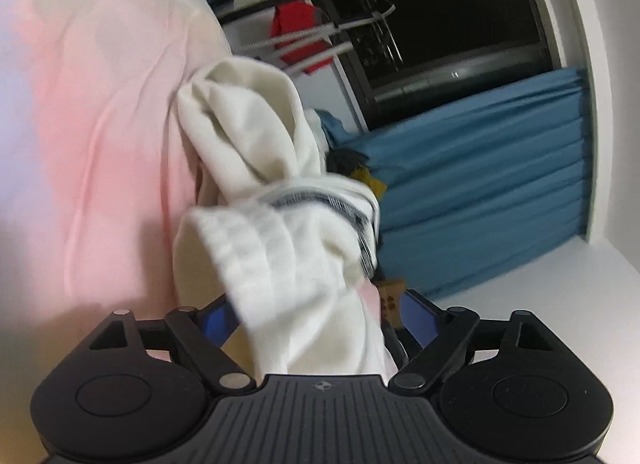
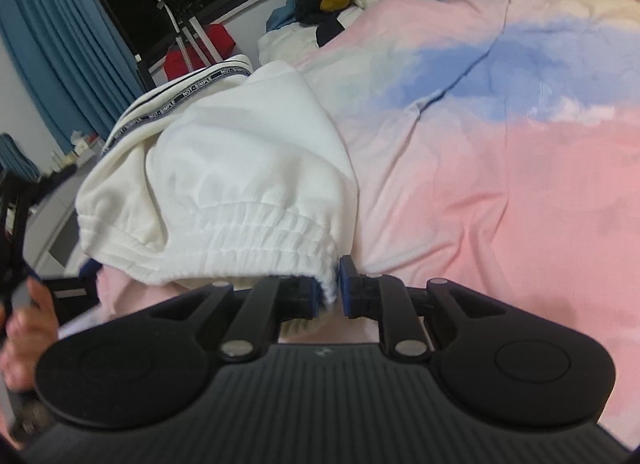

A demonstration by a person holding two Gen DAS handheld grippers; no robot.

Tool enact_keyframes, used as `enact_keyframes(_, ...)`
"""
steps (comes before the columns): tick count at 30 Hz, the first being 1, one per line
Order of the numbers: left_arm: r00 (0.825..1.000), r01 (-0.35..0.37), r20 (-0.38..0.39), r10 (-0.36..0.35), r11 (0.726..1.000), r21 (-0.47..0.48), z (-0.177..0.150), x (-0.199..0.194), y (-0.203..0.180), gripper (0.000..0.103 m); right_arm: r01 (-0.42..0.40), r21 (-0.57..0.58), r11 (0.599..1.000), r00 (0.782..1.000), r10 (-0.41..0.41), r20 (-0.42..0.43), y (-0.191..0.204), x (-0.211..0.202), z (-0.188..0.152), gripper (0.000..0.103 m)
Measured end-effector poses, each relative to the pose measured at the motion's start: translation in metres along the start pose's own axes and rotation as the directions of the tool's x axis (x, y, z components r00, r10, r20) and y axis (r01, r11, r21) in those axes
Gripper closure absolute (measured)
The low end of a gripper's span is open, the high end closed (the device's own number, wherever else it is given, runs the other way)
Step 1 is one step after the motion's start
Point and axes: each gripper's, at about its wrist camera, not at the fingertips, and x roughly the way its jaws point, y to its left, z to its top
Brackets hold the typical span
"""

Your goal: Fold clothes

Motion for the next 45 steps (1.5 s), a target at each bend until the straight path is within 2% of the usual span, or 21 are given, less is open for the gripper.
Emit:
enact_keyframes(2, 0.999, -0.004, 0.034, 0.005, 0.999, -0.040, 0.008, 0.012, 0.005, 0.032, 0.018, -0.033, 0.999, 1.000, -0.018, 0.013, 0.004, 0.001, -0.001, 0.082)
enact_keyframes(5, 0.999, -0.005, 0.053, 0.010, 0.996, -0.093, 0.021, 0.030, 0.007, 0.053, 0.034, -0.081, 0.996, 0.999, -0.031, 0.035, 0.008, 0.003, -0.005, 0.082)
enact_keyframes(7, 0.998, -0.014, 0.061, 0.019, 0.997, -0.082, 0.031, 0.036, -0.001, 0.080, 0.024, -0.098, 0.995, 0.999, -0.020, 0.046, 0.010, 0.003, -0.007, 0.084)
enact_keyframes(9, 0.997, -0.024, 0.066, 0.027, 0.999, -0.040, 0.042, 0.036, -0.014, 0.087, 0.004, -0.116, 0.993, 0.998, 0.003, 0.064, 0.013, 0.000, -0.008, 0.088)
enact_keyframes(12, 0.995, -0.047, 0.094, 0.037, 0.994, 0.098, 0.059, 0.019, -0.048, 0.090, -0.062, -0.150, 0.987, 0.993, 0.075, 0.086, 0.022, -0.013, -0.013, 0.090)
enact_keyframes(14, 0.994, -0.052, 0.099, 0.035, 0.983, 0.174, 0.071, 0.005, -0.069, 0.090, -0.142, -0.172, 0.975, 0.982, 0.160, 0.096, 0.032, -0.031, -0.017, 0.090)
enact_keyframes(17, 0.993, -0.069, 0.112, 0.038, 0.956, 0.287, 0.097, -0.024, -0.100, 0.091, -0.257, -0.226, 0.939, 0.954, 0.284, 0.093, 0.054, -0.057, -0.022, 0.090)
enact_keyframes(20, 0.983, -0.124, 0.176, 0.059, 0.914, 0.386, 0.128, -0.061, -0.130, 0.091, -0.386, -0.311, 0.869, 0.909, 0.415, 0.032, 0.093, -0.071, -0.033, 0.090)
enact_keyframes(23, 0.968, -0.188, 0.236, 0.091, 0.884, 0.429, 0.159, -0.095, -0.144, 0.091, -0.482, -0.365, 0.796, 0.859, 0.511, -0.019, 0.136, -0.079, -0.045, 0.090)
enact_keyframes(25, 0.951, -0.246, 0.281, 0.133, 0.874, 0.418, 0.181, -0.111, -0.141, 0.091, -0.536, -0.388, 0.750, 0.825, 0.562, -0.054, 0.165, -0.080, -0.052, 0.090)
enact_keyframes(28, 0.917, -0.340, 0.333, 0.219, 0.865, 0.369, 0.213, -0.122, -0.115, 0.090, -0.597, -0.343, 0.726, 0.795, 0.592, -0.132, 0.201, -0.060, -0.062, 0.090)
enact_keyframes(30, 0.902, -0.380, 0.350, 0.252, 0.850, 0.366, 0.226, -0.126, -0.080, 0.090, -0.621, -0.327, 0.712, 0.782, 0.593, -0.193, 0.219, -0.040, -0.074, 0.090)
enact_keyframes(32, 0.878, -0.451, 0.333, 0.345, 0.829, 0.329, 0.230, -0.126, -0.040, 0.090, -0.615, -0.344, 0.710, 0.788, 0.566, -0.241, 0.228, -0.024, -0.087, 0.090)
enact_keyframes(34, 0.874, -0.464, 0.321, 0.364, 0.822, 0.330, 0.227, -0.128, -0.029, 0.090, -0.597, -0.336, 0.729, 0.802, 0.530, -0.276, 0.226, -0.009, -0.097, 0.089)
enact_keyframes(37, 0.872, -0.475, 0.304, 0.384, 0.813, 0.336, 0.220, -0.131, -0.016, 0.087, -0.592, -0.317, 0.740, 0.801, 0.498, -0.334, 0.219, 0.009, -0.107, 0.087)
enact_keyframes(39, 0.870, -0.483, 0.293, 0.397, 0.807, 0.340, 0.215, -0.133, -0.007, 0.084, -0.598, -0.325, 0.733, 0.798, 0.504, -0.330, 0.212, 0.009, -0.108, 0.087)
enact_keyframes(41, 0.867, -0.491, 0.281, 0.410, 0.800, 0.345, 0.211, -0.136, 0.001, 0.078, -0.595, -0.323, 0.736, 0.800, 0.503, -0.327, 0.207, 0.006, -0.103, 0.085)
enact_keyframes(43, 0.865, -0.498, 0.270, 0.424, 0.794, 0.349, 0.206, -0.138, 0.010, 0.057, -0.586, -0.331, 0.740, 0.807, 0.495, -0.321, 0.205, 0.002, -0.099, 0.080)
enact_keyframes(45, 0.862, -0.505, 0.259, 0.437, 0.787, 0.353, 0.202, -0.140, 0.019, 0.044, -0.561, -0.348, 0.751, 0.825, 0.474, -0.308, 0.202, 0.000, -0.093, 0.073)
